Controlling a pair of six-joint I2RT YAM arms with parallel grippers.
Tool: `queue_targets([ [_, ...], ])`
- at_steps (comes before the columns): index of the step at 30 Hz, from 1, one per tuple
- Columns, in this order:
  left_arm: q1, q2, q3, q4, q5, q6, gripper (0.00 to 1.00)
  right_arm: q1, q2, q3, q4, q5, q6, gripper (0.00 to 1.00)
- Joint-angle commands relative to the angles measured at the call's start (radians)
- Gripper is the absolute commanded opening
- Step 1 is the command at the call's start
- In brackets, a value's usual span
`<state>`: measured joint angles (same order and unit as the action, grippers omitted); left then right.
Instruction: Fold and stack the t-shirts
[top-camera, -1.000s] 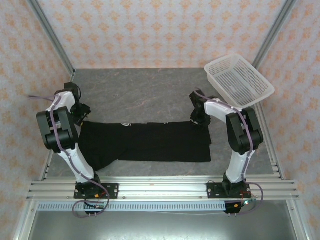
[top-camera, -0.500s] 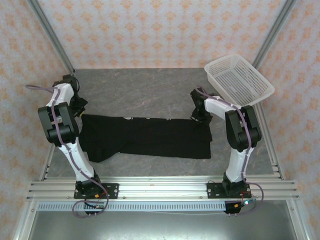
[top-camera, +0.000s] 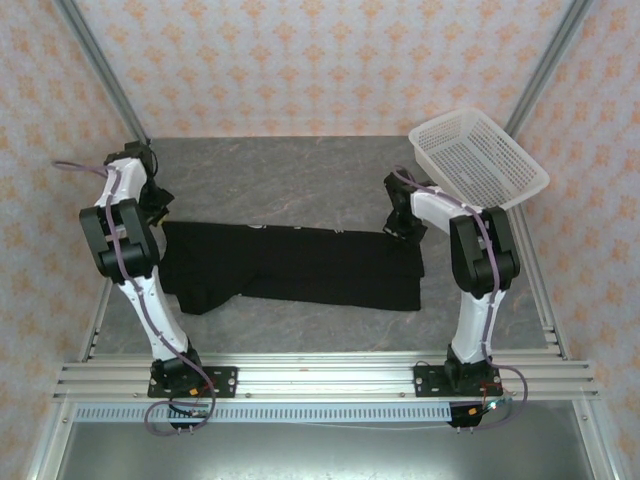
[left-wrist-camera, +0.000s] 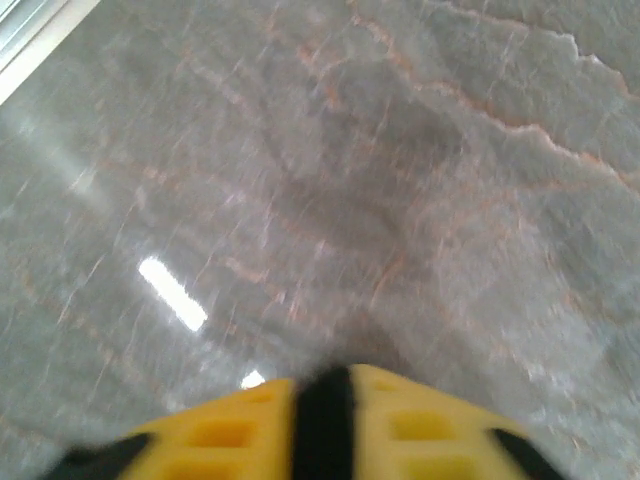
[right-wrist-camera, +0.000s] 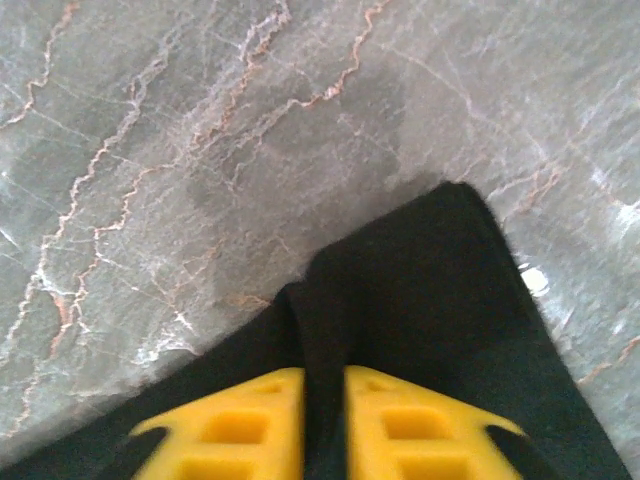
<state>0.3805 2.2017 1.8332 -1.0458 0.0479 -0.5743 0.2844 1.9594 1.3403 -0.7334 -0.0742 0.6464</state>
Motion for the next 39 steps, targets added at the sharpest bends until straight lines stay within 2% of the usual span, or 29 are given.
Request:
queue_targets([
  [1, 0.003, -0.065, -0.004, -0.004, -0.031, 0.033, 0.60, -0.009, -0.022, -0.005, -0.048, 0.044, -0.037, 0.28],
  [2, -0.002, -0.121, -0.038, 0.015, -0.049, 0.034, 0.65, -0.004, -0.048, -0.004, -0.049, 0.052, -0.049, 0.32],
  [3, -0.002, -0.177, -0.077, 0.022, -0.051, 0.034, 0.66, 0.006, -0.073, -0.002, -0.054, 0.058, -0.060, 0.36],
  [7, -0.004, -0.417, -0.305, 0.011, -0.003, -0.027, 0.63, 0.047, -0.162, -0.010, -0.057, 0.048, -0.090, 0.40],
  [10, -0.009, -0.565, -0.542, 0.011, 0.038, -0.128, 0.58, 0.081, -0.221, -0.044, -0.012, -0.032, -0.097, 0.41],
  [13, -0.007, -0.664, -0.739, 0.039, 0.068, -0.217, 0.55, 0.107, -0.255, -0.076, 0.044, -0.166, -0.089, 0.41],
  [17, 0.001, -0.699, -0.834, 0.029, 0.113, -0.273, 0.59, 0.152, -0.244, -0.049, 0.033, -0.284, -0.112, 0.43],
  [22, 0.005, -0.698, -0.860, -0.006, 0.119, -0.383, 0.62, 0.182, -0.266, -0.049, 0.027, -0.345, -0.125, 0.43],
  [25, 0.012, -0.685, -0.890, 0.001, 0.108, -0.451, 0.67, 0.182, -0.279, -0.055, 0.027, -0.362, -0.130, 0.43],
  [28, 0.012, -0.672, -0.924, 0.045, 0.142, -0.523, 0.67, 0.182, -0.286, -0.064, 0.027, -0.376, -0.134, 0.43],
  [35, 0.009, -0.767, -0.999, -0.011, 0.071, -0.570, 0.60, 0.181, -0.286, -0.084, 0.029, -0.395, -0.142, 0.43],
  [39, 0.011, -0.813, -1.086, 0.015, 0.129, -0.590, 0.60, 0.180, -0.274, -0.080, 0.029, -0.408, -0.151, 0.43],
])
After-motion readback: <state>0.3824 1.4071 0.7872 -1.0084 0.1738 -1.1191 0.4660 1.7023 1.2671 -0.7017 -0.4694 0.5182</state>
